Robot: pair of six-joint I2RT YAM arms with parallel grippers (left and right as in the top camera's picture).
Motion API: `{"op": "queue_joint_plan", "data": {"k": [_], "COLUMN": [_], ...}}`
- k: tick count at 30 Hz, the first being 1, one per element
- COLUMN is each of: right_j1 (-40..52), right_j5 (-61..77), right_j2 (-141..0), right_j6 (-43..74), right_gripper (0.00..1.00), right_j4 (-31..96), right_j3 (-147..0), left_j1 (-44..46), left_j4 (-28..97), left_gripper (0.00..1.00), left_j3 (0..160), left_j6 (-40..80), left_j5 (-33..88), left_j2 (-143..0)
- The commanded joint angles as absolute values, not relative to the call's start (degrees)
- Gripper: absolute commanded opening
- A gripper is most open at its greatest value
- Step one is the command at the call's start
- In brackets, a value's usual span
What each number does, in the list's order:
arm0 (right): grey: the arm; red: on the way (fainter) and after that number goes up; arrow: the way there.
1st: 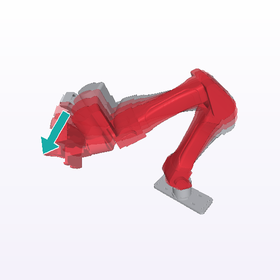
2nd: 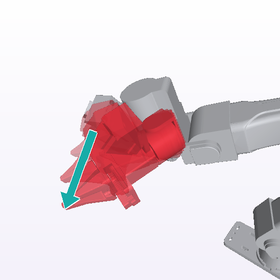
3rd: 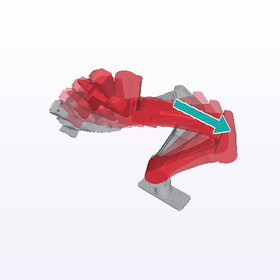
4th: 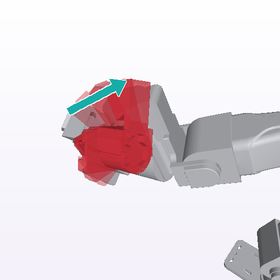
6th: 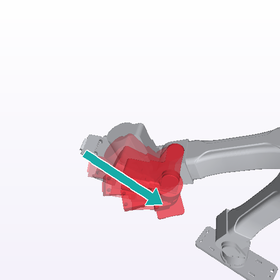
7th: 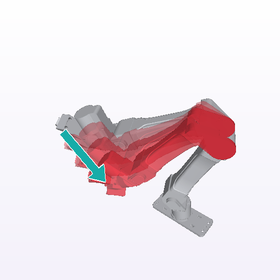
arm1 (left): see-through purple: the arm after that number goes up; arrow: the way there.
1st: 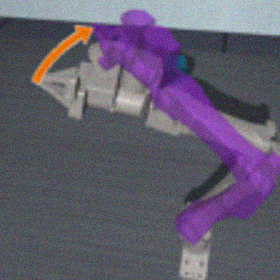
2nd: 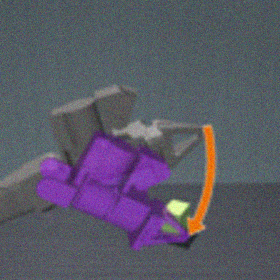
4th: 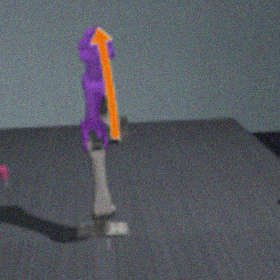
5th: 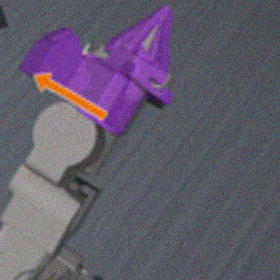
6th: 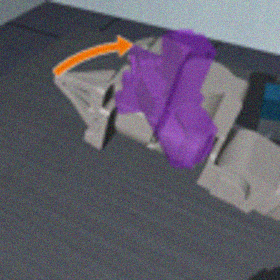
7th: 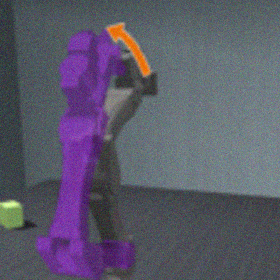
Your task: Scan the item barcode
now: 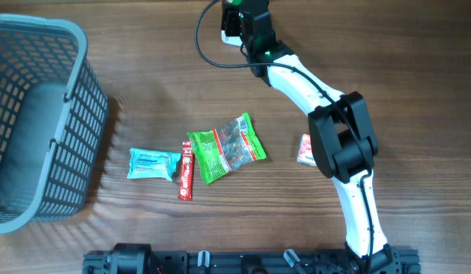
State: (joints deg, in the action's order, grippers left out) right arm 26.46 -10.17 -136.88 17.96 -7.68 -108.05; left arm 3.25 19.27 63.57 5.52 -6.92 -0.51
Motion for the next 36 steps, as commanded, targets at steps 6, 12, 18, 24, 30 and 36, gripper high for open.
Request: {"op": "queue_joint_plan", "data": {"k": [6, 12, 18, 24, 30, 36], "right_j1": [19.1, 7.5, -7.0, -17.1, -22.7, -27.2], "right_j5": [-12.6, -15.9, -15.8, -10.1, -6.6, -4.6], "right_j2": [-124.8, -115.2, -116.2, -120.7, -124.3, -124.7], "right_j6": [21.1, 26.6, 38.3, 39.0, 40.7, 41.9], "right_gripper": [0.62, 0.61, 0.63, 0.65, 0.65, 0.76], "right_j4": [13.3, 33.5, 49.8, 50.5, 52.9, 53.4], "right_j3": [-109.1, -109.1, -108.2, -104.3, -101.5, -98.7], "left_j1": [2.8, 2.8, 2.8, 2.8, 2.8, 2.8], "left_j4": [17.1, 17.0, 16.3, 19.6, 20.5, 20.7], "left_gripper": [1.00, 1.00, 1.00, 1.00, 1.00, 1.00], "left_j3": [63.5, 63.5, 63.5, 63.5, 63.5, 63.5], "left_j6": [6.3, 6.3, 6.3, 6.3, 6.3, 6.3], "left_j5": [-6.0, -6.0, -6.0, -6.0, -6.0, -6.0], "left_j2": [-0.3, -0.3, -0.3, -0.3, -0.3, -0.3]}}
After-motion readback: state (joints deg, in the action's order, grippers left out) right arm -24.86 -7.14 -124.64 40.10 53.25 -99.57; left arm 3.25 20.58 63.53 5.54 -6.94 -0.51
